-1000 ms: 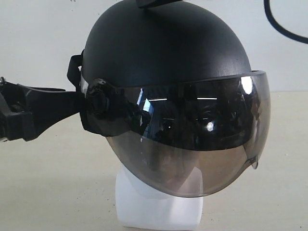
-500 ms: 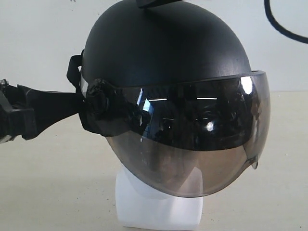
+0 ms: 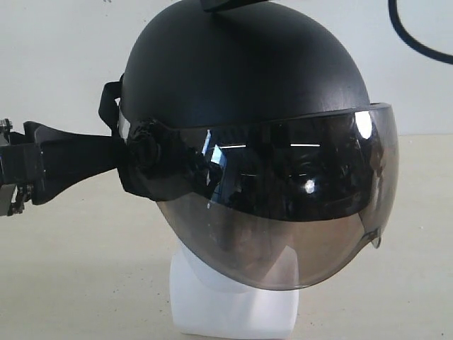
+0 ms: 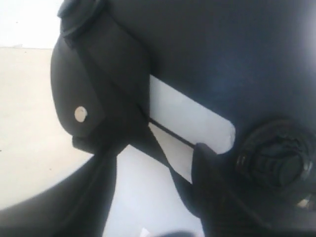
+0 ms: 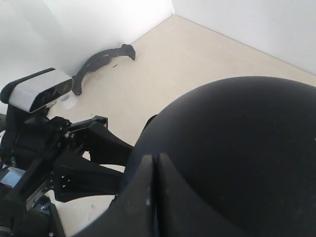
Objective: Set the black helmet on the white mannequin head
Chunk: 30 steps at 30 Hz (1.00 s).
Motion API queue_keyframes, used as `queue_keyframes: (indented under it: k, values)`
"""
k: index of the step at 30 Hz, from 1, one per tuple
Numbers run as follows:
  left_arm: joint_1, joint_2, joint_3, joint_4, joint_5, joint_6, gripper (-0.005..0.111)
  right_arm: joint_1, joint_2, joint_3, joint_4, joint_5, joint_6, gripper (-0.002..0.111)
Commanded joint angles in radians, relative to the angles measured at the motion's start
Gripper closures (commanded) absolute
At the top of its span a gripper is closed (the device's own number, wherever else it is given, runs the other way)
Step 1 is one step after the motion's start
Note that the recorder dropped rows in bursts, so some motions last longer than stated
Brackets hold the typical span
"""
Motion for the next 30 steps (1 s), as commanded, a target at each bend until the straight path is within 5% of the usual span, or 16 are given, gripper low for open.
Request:
queue_keyframes:
  k: [1, 15, 24, 30]
  values:
    - [-0.009, 0.008, 0.005, 0.083, -0.064, -0.115, 0.060, -0.008, 0.035, 0.027, -0.157, 0.075, 0.002, 0.109]
    - [-0.009, 0.058, 0.005, 0.045, -0.091, -0.180, 0.061, -0.008, 0.035, 0.027, -0.157, 0.075, 0.002, 0.109]
    - [-0.009, 0.058, -0.007, 0.045, -0.005, -0.148, 0.103, -0.008, 0.035, 0.027, -0.157, 0.075, 0.002, 0.109]
    - [-0.009, 0.058, -0.007, 0.045, 0.067, -0.145, 0.102, -0.008, 0.035, 0.027, -0.157, 0.077, 0.002, 0.109]
